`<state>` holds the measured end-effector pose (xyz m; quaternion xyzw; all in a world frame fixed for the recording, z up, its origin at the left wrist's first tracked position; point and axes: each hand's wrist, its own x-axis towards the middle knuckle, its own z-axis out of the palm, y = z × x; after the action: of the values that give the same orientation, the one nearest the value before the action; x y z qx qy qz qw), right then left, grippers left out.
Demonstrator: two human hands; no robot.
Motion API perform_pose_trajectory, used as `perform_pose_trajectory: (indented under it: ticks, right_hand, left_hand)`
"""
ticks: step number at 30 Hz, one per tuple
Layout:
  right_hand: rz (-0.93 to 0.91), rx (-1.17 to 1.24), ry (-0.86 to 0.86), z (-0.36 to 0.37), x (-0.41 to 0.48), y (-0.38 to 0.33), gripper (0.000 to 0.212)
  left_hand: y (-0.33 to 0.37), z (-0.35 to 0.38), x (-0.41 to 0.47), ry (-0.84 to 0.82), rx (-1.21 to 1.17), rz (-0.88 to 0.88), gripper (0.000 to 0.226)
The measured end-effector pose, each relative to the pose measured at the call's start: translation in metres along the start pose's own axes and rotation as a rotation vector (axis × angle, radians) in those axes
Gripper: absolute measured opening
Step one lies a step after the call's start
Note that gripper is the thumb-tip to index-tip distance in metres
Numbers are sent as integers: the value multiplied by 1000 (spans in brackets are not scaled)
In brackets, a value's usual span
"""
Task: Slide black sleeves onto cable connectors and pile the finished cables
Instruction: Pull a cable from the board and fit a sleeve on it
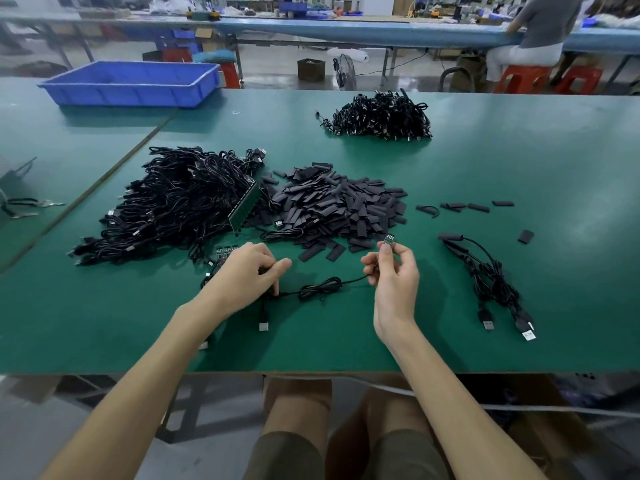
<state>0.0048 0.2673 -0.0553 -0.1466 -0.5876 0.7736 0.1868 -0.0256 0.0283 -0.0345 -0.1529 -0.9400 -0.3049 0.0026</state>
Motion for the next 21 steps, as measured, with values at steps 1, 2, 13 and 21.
perform_pose_trajectory:
  ticks: [1,2,13,21]
  right_hand:
    - [-1,-3,-9,0,0,0,14]
    - [-4,-7,-18,0,-1,-1,12]
    - [-20,-24,-68,1,-2,-1,11]
    - [-31,-74,-126,0,-1,3,15]
  left_hand:
    - [1,-1,1,5,48,11,47]
    - [3,-3,3,26,86,27,37]
    - [52,31,46,62,309,-176,39]
    - [60,33,51,16,315,-154,30]
